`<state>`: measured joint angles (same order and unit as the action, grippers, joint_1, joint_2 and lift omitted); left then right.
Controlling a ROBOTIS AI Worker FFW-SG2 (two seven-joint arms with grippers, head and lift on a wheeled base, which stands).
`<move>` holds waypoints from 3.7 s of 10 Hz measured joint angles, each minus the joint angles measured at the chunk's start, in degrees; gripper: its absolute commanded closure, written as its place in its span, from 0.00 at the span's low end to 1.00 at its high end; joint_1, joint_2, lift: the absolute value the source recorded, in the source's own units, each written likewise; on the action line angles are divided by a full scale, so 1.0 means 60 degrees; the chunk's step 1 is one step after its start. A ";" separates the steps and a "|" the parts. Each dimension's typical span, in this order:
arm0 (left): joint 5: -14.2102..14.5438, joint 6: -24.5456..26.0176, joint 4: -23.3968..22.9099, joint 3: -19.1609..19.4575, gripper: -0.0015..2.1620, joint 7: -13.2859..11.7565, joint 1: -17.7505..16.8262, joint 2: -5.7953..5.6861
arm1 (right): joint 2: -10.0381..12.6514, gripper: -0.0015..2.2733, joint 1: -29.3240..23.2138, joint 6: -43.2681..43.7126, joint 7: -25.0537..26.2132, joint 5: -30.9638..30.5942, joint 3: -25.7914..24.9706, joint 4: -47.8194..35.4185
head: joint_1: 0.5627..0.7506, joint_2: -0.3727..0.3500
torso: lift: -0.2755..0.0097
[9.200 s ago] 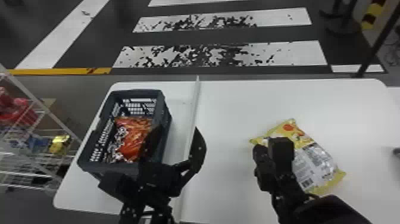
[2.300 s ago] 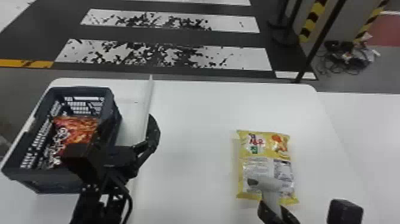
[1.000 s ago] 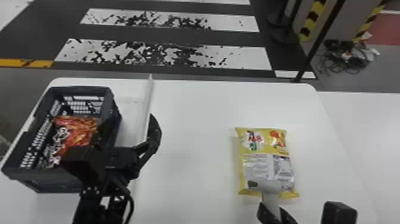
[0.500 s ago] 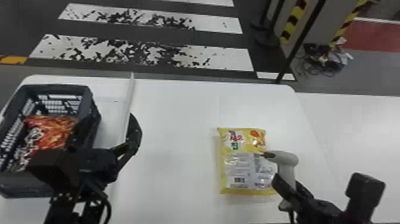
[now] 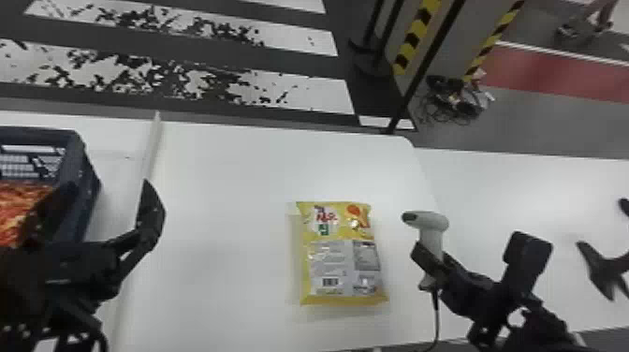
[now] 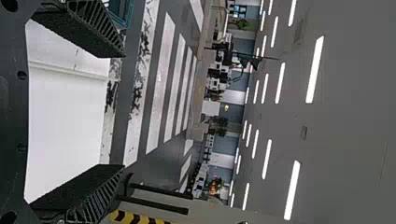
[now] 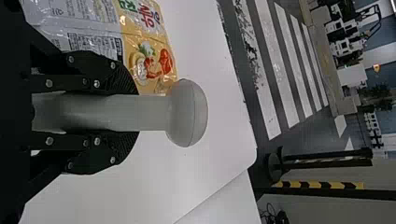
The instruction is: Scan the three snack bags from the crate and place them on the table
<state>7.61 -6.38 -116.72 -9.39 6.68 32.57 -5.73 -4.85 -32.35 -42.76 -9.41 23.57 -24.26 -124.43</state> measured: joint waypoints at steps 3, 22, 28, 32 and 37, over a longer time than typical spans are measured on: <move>-0.0074 0.0102 -0.0029 -0.0029 0.01 -0.0010 0.0025 -0.0010 | -0.0257 0.99 0.1126 0.0462 -0.0110 -0.0846 0.0005 0.1795 | 0.70 0.08 | 0.75; -0.0399 0.0558 0.0556 -0.0499 0.01 0.0057 -0.0527 0.0035 | -0.1419 0.04 0.2485 -0.2029 -0.3885 0.1863 -0.1159 0.3787 | 0.70 0.09 | 0.75; -0.0419 0.0549 0.0477 -0.0562 0.01 0.0057 -0.0429 0.0020 | -0.1418 0.04 0.2841 -0.1292 -0.4791 0.0915 -0.0077 0.4465 | 0.70 0.17 | 0.75; -0.0492 0.0529 0.0465 -0.0603 0.01 0.0071 -0.0347 0.0017 | -0.1434 0.04 0.3569 0.0195 -0.5251 -0.0257 0.0509 0.6027 | 0.70 0.17 | 0.75; -0.0506 0.0529 0.0482 -0.0646 0.01 0.0058 -0.0374 0.0014 | -0.1566 0.99 0.3971 -0.0588 -0.5955 -0.0508 0.1035 0.6558 | 0.70 0.22 | 0.75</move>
<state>4.57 -3.20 -113.83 -13.26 7.03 30.33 -5.65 -14.24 -8.52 -46.29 -45.14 20.53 -18.05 -85.08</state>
